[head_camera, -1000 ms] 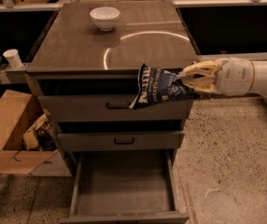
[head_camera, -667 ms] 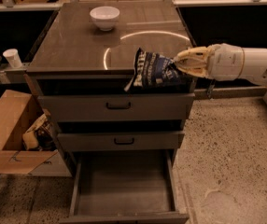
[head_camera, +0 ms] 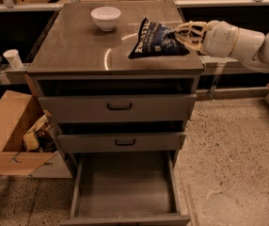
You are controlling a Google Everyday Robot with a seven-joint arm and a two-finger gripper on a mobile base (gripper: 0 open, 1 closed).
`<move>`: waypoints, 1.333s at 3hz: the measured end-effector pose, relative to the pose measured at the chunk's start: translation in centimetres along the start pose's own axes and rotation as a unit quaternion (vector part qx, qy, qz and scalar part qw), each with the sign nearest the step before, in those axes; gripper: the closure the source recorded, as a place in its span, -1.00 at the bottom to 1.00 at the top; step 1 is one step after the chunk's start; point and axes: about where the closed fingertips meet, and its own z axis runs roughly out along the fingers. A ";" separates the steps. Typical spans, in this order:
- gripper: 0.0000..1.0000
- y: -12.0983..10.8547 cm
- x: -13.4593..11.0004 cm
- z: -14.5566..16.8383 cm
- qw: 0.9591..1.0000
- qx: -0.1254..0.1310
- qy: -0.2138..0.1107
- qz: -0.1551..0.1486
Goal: Pick blue chip bag from bottom drawer and place on counter
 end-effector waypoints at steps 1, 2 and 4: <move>1.00 -0.8 2.7 1.3 1.000 0.015 0.023 0.009; 1.00 -0.7 4.9 3.0 0.999 0.016 0.031 0.021; 0.63 1.0 7.4 6.3 0.998 -0.017 0.025 0.054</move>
Offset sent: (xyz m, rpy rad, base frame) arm 0.0910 0.0139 -0.0135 0.0355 0.0703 -0.0920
